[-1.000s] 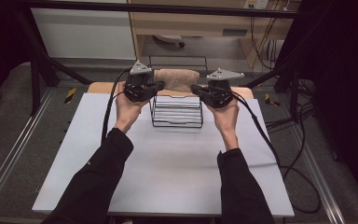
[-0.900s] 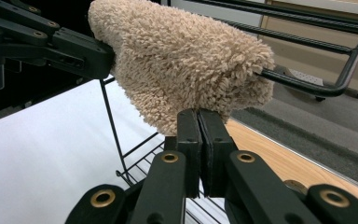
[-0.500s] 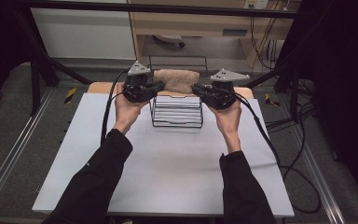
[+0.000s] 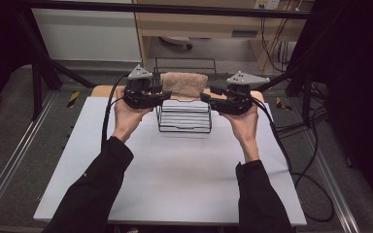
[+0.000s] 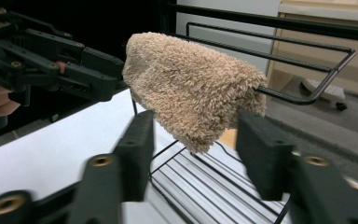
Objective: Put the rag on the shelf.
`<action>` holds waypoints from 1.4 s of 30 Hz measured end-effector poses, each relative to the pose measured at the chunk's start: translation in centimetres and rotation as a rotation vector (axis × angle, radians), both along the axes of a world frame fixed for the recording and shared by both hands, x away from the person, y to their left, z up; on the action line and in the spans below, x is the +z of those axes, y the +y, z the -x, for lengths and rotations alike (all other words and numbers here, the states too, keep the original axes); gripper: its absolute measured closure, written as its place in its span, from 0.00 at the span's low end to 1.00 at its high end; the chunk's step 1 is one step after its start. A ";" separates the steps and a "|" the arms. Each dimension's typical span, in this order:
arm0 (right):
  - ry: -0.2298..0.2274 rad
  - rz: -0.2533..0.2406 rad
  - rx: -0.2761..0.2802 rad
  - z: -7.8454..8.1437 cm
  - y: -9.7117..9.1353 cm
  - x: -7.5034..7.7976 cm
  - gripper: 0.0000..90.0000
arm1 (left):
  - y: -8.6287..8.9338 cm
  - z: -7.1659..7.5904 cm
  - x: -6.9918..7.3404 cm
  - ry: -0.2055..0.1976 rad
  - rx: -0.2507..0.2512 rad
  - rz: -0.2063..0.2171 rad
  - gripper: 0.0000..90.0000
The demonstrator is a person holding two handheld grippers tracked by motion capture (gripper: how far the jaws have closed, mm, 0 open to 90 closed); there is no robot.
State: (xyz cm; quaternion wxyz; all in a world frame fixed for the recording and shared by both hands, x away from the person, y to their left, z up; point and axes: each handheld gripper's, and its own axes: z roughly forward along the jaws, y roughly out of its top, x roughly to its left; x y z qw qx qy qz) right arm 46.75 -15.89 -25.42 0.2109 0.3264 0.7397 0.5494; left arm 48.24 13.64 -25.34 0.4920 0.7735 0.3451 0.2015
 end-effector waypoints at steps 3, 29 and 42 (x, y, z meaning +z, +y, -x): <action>0.016 -0.005 -0.003 0.6 -0.5 0.1 0.39 | 0.7 0.5 -0.2 0.003 0.008 -0.007 0.46; 0.134 -0.012 0.007 3.1 -4.0 -5.0 0.00 | 8.5 5.8 -7.4 0.078 0.041 -0.041 0.09; 0.211 0.027 0.021 5.1 -6.0 -10.6 0.00 | 12.0 8.9 -12.0 0.122 0.062 -0.033 0.09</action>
